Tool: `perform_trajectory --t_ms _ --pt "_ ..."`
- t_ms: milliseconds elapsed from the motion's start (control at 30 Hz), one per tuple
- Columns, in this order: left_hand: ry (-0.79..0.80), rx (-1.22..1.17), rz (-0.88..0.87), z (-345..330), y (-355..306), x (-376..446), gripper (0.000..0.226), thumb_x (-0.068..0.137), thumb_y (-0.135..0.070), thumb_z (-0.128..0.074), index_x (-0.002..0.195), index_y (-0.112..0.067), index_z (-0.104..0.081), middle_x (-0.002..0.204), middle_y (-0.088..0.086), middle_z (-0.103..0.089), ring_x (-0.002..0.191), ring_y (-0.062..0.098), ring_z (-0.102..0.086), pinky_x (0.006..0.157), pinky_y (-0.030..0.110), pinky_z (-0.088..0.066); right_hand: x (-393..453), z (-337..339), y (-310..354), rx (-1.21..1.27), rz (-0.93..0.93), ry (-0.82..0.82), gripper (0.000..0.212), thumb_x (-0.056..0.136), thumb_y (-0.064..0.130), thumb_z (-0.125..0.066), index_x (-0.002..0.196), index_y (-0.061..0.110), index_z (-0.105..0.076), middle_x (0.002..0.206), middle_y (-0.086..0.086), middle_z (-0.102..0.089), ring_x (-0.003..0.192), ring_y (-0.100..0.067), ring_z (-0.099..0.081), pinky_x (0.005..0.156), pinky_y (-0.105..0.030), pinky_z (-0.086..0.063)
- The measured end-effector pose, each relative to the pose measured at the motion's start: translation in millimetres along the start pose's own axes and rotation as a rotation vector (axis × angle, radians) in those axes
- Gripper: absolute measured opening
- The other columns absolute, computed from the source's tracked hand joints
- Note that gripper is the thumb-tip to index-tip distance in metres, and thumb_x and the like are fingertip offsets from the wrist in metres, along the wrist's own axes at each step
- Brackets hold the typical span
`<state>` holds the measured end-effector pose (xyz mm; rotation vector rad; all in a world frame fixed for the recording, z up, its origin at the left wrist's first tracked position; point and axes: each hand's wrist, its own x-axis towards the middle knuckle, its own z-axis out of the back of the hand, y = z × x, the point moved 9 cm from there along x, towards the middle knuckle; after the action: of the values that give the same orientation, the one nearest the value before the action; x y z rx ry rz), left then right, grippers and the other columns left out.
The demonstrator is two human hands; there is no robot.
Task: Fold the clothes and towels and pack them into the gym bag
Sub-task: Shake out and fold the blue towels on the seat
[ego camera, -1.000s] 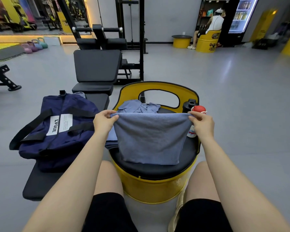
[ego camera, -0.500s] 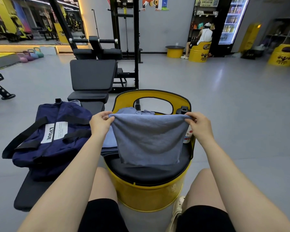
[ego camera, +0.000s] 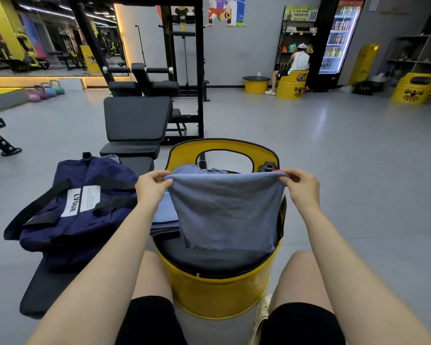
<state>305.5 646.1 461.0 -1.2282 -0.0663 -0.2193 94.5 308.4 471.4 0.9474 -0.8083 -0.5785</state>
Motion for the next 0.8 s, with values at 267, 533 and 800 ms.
perform_trajectory --t_ms 267,533,800 --pt "-0.008 0.195 -0.138 -1.1 -17.0 -8.4 0.019 0.092 -0.012 -0.059 0.106 -0.005 -0.070 0.105 0.012 -0.069 0.099 0.022 -0.060 0.085 0.027 -0.043 -15.4 13.9 -2.0 -0.030 -0.009 -0.024 0.009 0.088 0.012 -0.066 0.094 0.010 -0.072 0.091 -0.005 -0.067 0.084 -0.016 -0.059 0.061 -0.007 -0.040" --pt "0.022 0.229 -0.154 -11.9 -18.7 -18.9 0.016 0.097 -0.016 -0.052 0.099 -0.008 -0.065 0.094 0.004 -0.061 0.088 0.016 -0.052 0.074 0.026 -0.035 -21.9 28.4 -12.5 -0.062 -0.030 -0.038 0.002 0.084 0.014 -0.070 0.084 0.016 -0.071 0.092 -0.005 -0.067 0.085 -0.019 -0.060 0.067 -0.019 -0.040" --pt "0.162 0.204 -0.078 -39.6 7.2 -8.3 0.007 0.095 -0.016 -0.055 0.091 -0.015 -0.061 0.088 0.006 -0.062 0.090 0.029 -0.061 0.087 0.047 -0.052 -16.2 18.2 -44.1 -0.087 -0.137 0.067 0.004 0.086 0.014 -0.068 0.086 0.016 -0.065 0.088 -0.006 -0.067 0.088 -0.022 -0.063 0.074 -0.027 -0.045"
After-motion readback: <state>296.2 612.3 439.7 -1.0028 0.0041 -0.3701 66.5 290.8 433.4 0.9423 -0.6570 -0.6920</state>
